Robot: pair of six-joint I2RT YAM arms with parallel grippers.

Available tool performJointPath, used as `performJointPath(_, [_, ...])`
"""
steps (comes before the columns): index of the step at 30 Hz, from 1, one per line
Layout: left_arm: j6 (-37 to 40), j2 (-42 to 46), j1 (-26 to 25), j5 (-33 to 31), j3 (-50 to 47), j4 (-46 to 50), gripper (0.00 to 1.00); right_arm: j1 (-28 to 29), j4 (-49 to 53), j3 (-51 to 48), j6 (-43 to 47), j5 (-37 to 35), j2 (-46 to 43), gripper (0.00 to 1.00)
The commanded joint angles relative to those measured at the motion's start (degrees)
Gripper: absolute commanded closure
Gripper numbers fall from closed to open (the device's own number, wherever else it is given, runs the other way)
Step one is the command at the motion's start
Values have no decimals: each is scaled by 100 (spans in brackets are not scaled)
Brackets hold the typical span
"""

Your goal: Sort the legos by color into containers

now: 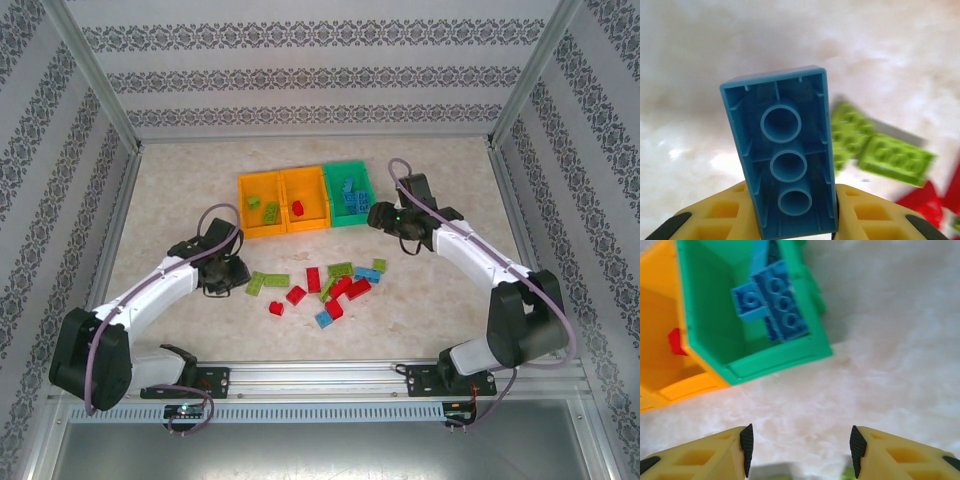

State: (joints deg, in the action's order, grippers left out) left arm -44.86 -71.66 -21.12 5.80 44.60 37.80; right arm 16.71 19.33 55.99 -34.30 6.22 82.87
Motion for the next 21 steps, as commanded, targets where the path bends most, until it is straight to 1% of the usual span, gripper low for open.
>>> performJointPath(1, [317, -197, -288, -35, 623, -54, 70, -194, 153, -283, 144, -195, -318, 44])
performJointPath(6, [805, -1153, -754, 26, 1919, -289, 70, -307, 387, -569, 249, -217, -417, 44])
performJointPath(10, [1266, -2266, -1038, 284, 3306, -333, 70, -327, 400, -892, 177, -235, -493, 43])
performJointPath(14, [1582, -3361, -1127, 619, 4627, -355, 70, -337, 369, -1196, 29, -188, -646, 43])
performJointPath(17, [1711, -4130, -1135, 1076, 5533, -335, 70, -316, 343, -1356, -33, -93, -771, 43])
performJointPath(21, [1820, -4961, -1175, 1403, 6505, -214, 70, -163, 516, -1427, 1, -155, -937, 43])
